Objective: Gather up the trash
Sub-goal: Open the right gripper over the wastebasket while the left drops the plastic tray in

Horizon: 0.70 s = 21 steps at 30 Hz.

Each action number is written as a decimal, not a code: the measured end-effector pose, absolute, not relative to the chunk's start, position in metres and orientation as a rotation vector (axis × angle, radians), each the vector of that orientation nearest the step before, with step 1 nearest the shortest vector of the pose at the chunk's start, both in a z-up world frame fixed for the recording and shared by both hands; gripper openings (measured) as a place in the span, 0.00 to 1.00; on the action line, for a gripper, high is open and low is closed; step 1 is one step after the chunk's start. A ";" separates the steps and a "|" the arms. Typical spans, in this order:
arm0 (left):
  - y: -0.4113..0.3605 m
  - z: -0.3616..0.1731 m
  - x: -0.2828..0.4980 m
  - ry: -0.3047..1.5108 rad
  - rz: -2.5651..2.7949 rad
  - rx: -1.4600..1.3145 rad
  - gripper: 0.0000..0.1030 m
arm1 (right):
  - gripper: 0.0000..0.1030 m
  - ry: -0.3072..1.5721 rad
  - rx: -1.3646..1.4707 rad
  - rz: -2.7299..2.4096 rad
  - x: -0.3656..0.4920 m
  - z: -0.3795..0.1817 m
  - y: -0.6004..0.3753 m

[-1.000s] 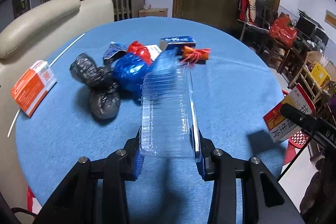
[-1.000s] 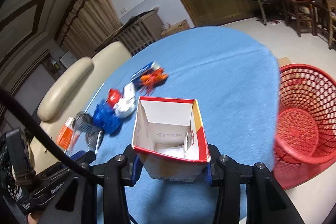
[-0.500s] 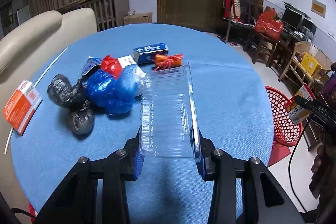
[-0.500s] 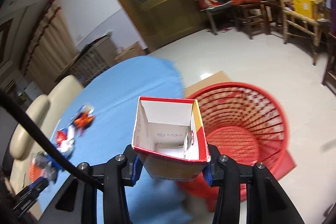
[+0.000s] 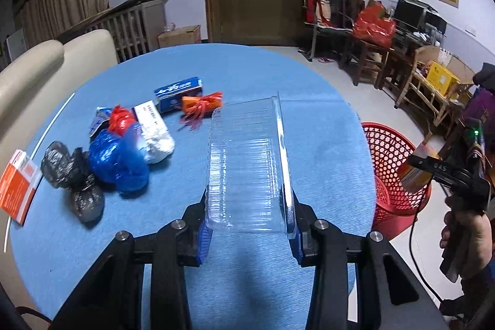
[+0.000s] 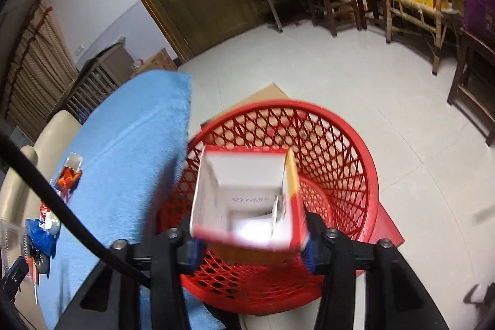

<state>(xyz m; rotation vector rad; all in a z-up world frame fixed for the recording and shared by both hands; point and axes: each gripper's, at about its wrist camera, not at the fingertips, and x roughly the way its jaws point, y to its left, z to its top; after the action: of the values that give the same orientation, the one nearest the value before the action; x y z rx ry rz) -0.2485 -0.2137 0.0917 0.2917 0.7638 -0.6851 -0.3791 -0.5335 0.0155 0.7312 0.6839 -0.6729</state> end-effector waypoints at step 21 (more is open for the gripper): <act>-0.363 0.092 -0.289 0.768 -0.982 0.385 0.41 | 0.66 0.496 0.798 -0.729 -0.436 0.051 -0.538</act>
<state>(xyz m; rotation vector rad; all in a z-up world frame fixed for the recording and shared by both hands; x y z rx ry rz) -0.2891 -0.3634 0.0920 0.3854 0.7680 -0.9817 -0.4361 -0.5379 0.0509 0.7978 0.4955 -0.7289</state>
